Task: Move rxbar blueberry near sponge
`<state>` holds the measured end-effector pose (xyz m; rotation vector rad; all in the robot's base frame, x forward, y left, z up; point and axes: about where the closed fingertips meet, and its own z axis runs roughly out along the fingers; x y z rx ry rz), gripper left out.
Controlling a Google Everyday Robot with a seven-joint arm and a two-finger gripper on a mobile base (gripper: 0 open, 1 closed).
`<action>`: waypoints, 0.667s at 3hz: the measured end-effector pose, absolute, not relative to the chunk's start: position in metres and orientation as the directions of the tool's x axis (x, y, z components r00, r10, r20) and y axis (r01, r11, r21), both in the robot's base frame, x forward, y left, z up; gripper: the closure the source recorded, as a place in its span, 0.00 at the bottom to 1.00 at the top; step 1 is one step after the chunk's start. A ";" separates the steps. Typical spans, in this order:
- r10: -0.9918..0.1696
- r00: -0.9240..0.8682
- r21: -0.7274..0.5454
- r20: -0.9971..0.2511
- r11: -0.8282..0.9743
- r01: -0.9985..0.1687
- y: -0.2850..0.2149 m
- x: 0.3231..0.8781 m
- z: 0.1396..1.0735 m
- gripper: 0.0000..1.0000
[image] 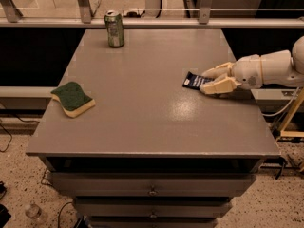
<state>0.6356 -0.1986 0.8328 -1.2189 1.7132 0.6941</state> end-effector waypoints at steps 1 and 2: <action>-0.466 -0.102 -0.079 -0.879 0.354 -0.932 -0.190 0.623 0.856 1.00; -0.501 -0.070 -0.123 -0.863 0.341 -0.932 -0.174 0.603 0.887 1.00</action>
Offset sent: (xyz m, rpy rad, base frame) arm -0.0596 0.0383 0.0947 -0.1291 -0.0889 0.0136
